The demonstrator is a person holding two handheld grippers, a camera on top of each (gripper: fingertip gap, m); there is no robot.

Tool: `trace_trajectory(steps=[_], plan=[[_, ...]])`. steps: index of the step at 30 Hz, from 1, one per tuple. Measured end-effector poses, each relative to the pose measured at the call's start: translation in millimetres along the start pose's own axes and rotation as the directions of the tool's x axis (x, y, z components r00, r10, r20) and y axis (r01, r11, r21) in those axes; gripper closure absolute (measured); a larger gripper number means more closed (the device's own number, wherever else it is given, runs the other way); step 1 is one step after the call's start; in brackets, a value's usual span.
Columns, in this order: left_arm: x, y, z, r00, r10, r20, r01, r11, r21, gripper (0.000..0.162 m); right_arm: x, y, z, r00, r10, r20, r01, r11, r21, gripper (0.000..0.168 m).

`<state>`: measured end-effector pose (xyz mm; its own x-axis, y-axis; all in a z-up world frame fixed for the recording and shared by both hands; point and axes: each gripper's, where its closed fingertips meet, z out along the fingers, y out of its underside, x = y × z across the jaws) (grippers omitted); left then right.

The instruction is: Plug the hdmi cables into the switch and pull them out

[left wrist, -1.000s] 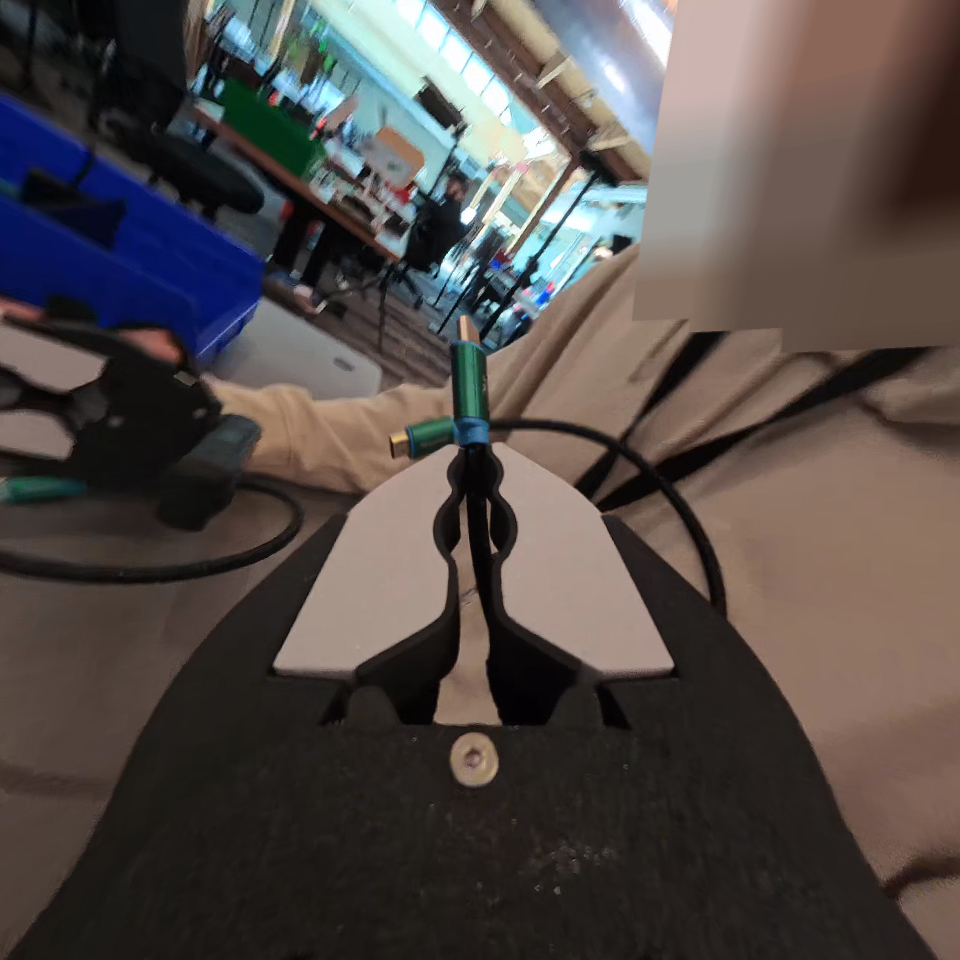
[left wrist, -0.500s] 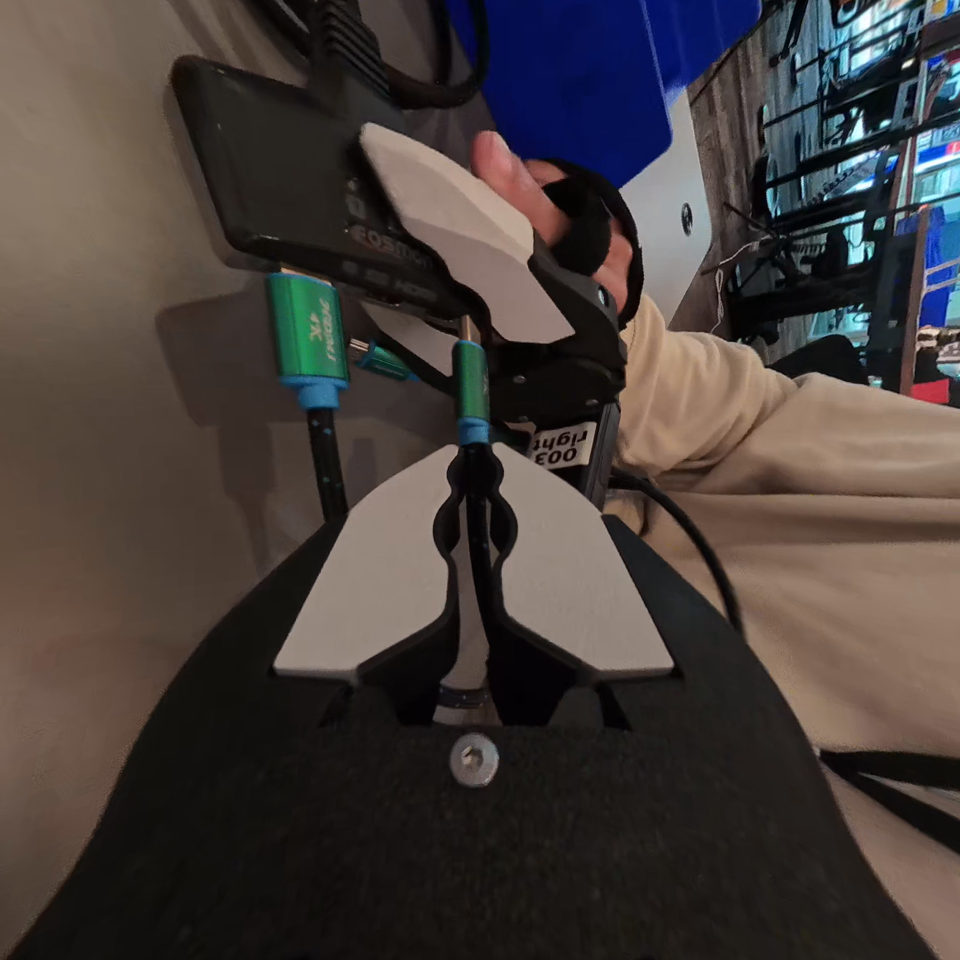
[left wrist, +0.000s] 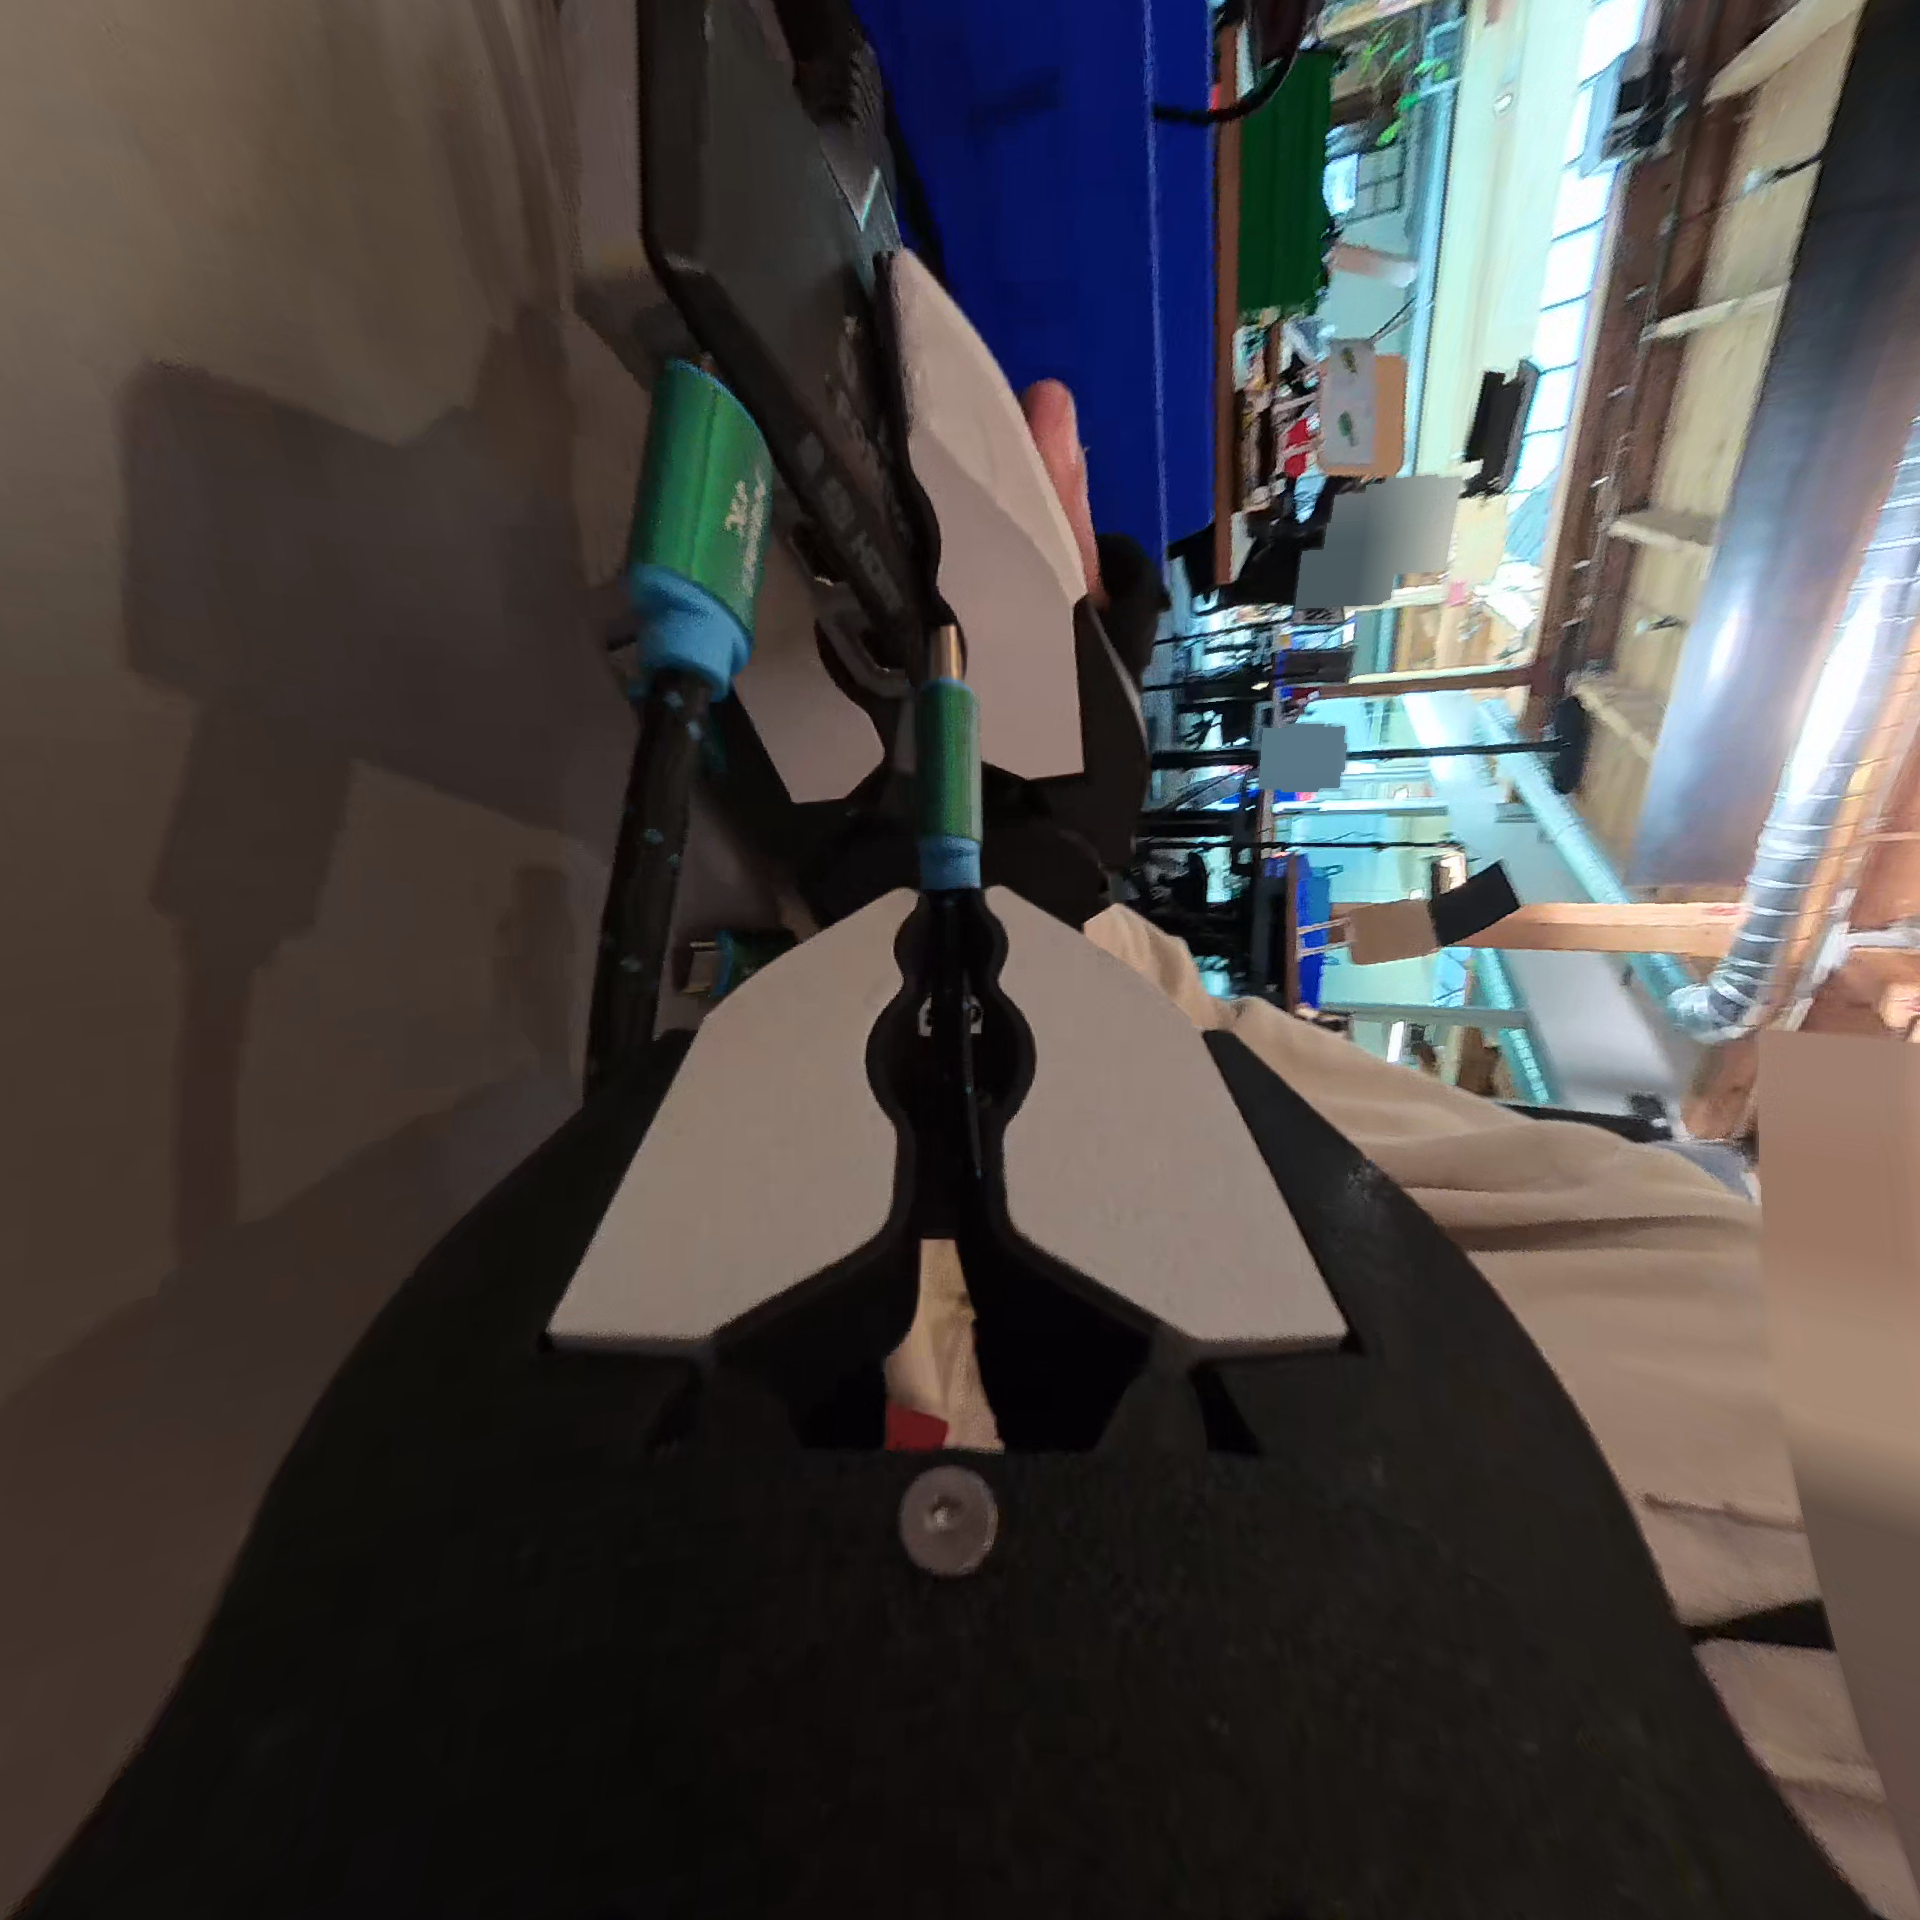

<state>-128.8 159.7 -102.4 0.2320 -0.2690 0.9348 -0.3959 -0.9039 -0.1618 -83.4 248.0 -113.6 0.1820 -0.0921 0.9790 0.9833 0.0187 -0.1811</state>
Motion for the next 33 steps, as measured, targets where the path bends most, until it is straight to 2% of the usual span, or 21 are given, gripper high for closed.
trace_trajectory(steps=[10, 18, 26, 33], plan=[[-11, 4, 8, 0.998, -0.023, 0.064, 0.028, 0.996, -0.081, 0.156, 6, 5, 1, 1.0, 0.012, -0.027, -0.012, 1.0, -0.006, 0.145], [-10, 7, 9, 0.997, -0.068, 0.029, 0.072, 0.988, -0.137, 0.157, 5, 5, -1, 1.0, -0.001, -0.02, 0.001, 1.0, -0.003, 0.145], [-18, 2, 11, 0.973, 0.13, 0.189, -0.1, 0.982, -0.159, 0.157, 2, 12, 1, 1.0, 0.024, 0.004, -0.023, 0.999, -0.041, 0.145], [-6, 6, 11, 0.992, -0.119, -0.039, 0.113, 0.985, -0.132, 0.157, 0, 7, 0, 1.0, 0.004, 0.011, -0.004, 1.0, -0.015, 0.145]])
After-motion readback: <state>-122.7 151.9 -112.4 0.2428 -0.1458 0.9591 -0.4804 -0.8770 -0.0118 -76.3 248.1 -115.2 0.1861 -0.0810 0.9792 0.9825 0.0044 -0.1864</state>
